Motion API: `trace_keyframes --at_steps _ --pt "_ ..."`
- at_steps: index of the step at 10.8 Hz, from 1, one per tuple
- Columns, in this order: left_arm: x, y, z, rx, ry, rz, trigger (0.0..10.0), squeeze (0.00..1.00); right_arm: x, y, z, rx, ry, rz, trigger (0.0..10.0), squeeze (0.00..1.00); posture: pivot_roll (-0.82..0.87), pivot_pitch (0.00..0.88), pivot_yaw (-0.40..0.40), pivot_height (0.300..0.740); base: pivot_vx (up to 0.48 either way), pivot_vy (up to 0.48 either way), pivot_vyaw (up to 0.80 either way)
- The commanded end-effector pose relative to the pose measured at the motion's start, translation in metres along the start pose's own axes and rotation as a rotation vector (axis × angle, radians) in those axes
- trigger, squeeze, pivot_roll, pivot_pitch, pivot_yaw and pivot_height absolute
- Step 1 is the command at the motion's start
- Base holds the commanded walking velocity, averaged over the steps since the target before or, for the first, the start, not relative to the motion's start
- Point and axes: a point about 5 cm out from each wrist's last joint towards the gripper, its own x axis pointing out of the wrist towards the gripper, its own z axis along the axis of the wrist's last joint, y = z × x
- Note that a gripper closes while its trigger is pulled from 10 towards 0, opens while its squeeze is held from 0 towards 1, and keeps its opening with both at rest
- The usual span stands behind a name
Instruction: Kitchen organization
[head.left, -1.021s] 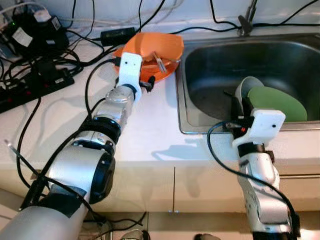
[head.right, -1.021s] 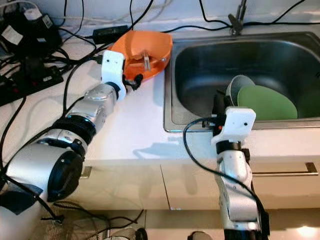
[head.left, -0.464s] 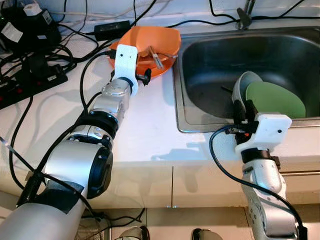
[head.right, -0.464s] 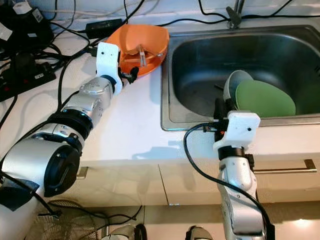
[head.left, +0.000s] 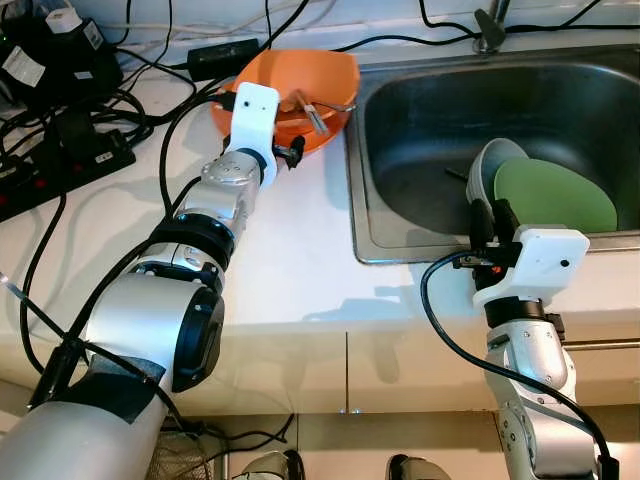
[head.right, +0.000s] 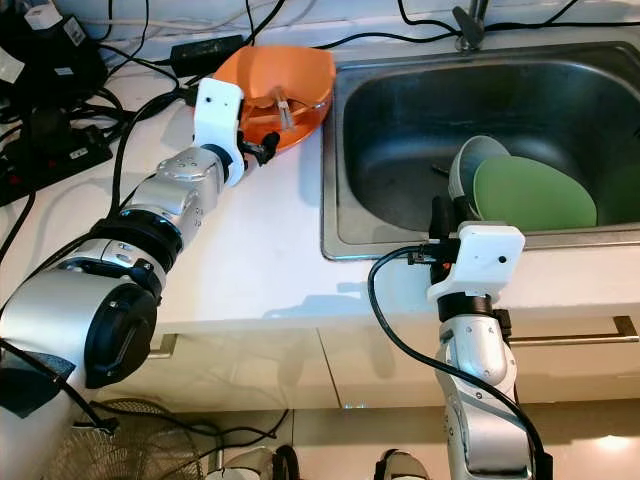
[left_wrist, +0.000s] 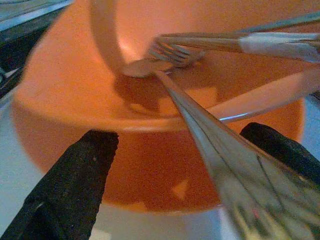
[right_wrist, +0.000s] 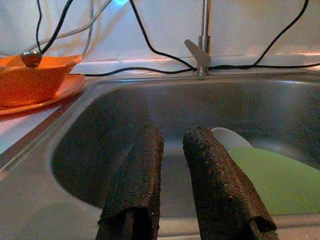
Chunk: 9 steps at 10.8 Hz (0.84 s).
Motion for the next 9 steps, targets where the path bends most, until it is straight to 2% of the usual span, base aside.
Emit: trace_keyframes --at_steps 1,2,4,8,9 --pt "-0.003 -0.007 -0.043 0.030 0.182 -0.041 10.0 0.00 -0.003 0.002 -0.015 -0.004 0.084 0.001 10.0 0.00 -0.09 0.164 0.141 0.740 0.000 0.000 0.00" --pt "-0.005 -0.011 -0.054 -0.010 0.221 -0.068 10.0 0.00 0.001 0.004 -0.016 0.000 0.084 0.006 10.0 0.00 -0.09 0.156 0.143 0.740 0.000 0.000 0.00" --pt "-0.007 -0.011 -0.063 -0.096 0.252 -0.080 10.0 0.00 0.004 0.004 -0.016 0.000 0.081 0.012 10.0 0.00 -0.07 0.147 0.141 0.740 0.000 0.000 0.00" --pt "-0.010 -0.009 -0.063 -0.289 0.261 -0.102 10.0 0.00 0.017 0.004 -0.016 -0.005 0.060 0.025 10.0 0.00 -0.03 0.115 0.133 0.740 0.000 0.000 0.00" --pt "-0.013 -0.010 -0.069 -0.322 0.279 -0.099 10.0 0.00 0.019 0.006 -0.016 -0.002 0.053 0.030 10.0 0.00 -0.02 0.108 0.133 0.740 0.000 0.000 0.00"
